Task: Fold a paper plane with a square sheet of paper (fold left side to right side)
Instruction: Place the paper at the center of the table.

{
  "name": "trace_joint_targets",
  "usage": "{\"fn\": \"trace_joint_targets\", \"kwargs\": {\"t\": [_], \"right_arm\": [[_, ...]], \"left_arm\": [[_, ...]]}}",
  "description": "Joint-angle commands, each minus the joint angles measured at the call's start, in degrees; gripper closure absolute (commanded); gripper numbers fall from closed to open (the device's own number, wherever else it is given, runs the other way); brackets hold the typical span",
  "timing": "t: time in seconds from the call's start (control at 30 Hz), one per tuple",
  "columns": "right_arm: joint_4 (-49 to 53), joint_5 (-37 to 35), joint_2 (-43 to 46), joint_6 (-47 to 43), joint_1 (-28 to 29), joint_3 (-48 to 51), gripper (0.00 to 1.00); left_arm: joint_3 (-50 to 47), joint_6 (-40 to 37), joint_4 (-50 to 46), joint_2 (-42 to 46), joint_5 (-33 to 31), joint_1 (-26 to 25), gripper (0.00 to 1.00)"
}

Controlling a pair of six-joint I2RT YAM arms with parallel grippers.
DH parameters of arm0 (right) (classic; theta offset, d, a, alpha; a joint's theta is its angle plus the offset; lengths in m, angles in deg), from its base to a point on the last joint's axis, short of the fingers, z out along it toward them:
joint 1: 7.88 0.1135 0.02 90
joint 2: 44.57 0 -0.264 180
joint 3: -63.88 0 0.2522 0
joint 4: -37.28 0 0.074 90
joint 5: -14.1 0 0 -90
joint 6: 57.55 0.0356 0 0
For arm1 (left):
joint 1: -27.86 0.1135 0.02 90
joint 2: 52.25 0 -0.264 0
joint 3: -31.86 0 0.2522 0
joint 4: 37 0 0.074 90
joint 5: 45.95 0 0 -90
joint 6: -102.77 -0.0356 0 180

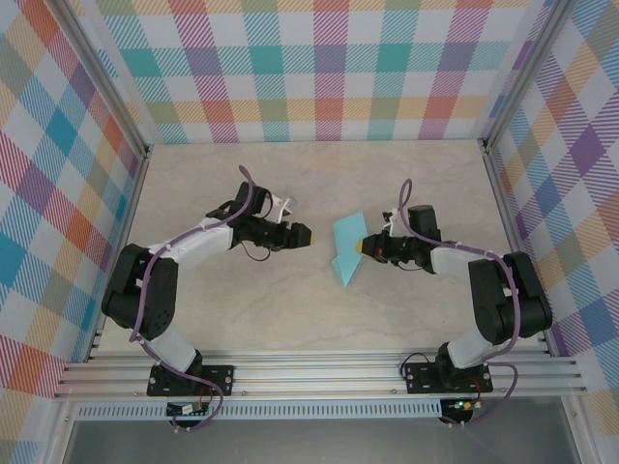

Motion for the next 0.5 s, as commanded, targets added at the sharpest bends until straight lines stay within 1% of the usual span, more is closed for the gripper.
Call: {"fn": "trace_joint_targets", "kwargs": {"t": [0.0, 0.27, 0.47], "right_arm": [[4.23, -4.51, 0.44, -2.53, 0.14, 0.67, 1.0], [12.4, -11.24, 0.57, -4.88, 0.12, 0.55, 1.0], [12.9, -11.78, 0.48, -4.45, 0.13, 0.23, 0.98]], "left_arm": [[-0.41, 1.4, 2.83, -0.91, -0.26, -2.58, 0.34], [1.81, 3.48, 4.94, -5.5, -0.73, -6.78, 0.35], [6.27, 5.64, 7.0, -12.05, -0.02, -11.51, 0.37]]}}
